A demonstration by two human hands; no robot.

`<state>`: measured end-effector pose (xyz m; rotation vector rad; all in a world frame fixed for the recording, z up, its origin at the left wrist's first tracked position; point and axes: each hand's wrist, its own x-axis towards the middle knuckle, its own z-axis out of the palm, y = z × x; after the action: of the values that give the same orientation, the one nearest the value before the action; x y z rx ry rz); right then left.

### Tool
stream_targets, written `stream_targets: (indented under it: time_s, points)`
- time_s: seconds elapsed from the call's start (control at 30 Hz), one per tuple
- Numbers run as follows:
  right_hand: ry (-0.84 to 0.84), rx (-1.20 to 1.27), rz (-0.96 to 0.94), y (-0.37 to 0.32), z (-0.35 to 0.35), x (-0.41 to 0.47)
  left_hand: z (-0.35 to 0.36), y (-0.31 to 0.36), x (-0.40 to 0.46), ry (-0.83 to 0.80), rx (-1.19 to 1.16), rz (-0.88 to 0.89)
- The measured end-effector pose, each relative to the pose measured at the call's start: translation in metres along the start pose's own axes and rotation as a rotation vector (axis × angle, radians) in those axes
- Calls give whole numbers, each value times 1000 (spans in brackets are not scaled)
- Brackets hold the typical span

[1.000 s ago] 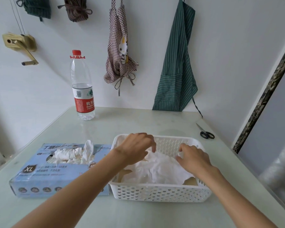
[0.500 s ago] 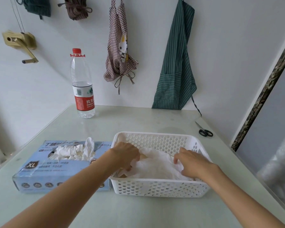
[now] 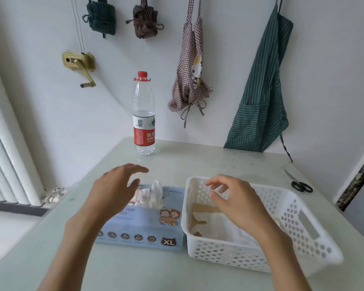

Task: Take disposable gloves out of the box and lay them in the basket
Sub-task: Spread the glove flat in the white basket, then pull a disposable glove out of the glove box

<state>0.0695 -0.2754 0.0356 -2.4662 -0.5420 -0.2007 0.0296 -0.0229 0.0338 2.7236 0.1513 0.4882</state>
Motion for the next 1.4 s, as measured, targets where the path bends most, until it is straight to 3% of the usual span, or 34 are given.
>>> stream_targets:
  time_s: [0.17,0.33,0.5,0.67,0.83,0.97,1.13,1.2,1.33,1.4]
  points:
    - [72,-16,-67,-53,50,22,12,-38,5,-154,60,24]
    - [-178,-238,19,-81,89,39,25,-40,7,-347,117,73]
    - [24,-88,47,-73,99,36,21,-49,4,-438,62,38]
    - [113,384,-19,-70,84,35,25,-48,5,-377,28,25]
    - [341,795,-43,-70,59,37,26,-49,5,-335,15,42]
    - [231,783,-19,-70,59,38,18,-44,4,-349,-60,65]
    - [217,867,-37,-85,54,33,9,-20,9,-193,-525,188]
    - [185,831,-48,-85,54,32,12,-13,9,-150,-714,158]
    - [-102,343,94,-66,55,34,11,-18,12,30,-845,-20]
    - [-185,225,90,-63,63,32,8,-17,13,76,-903,-72]
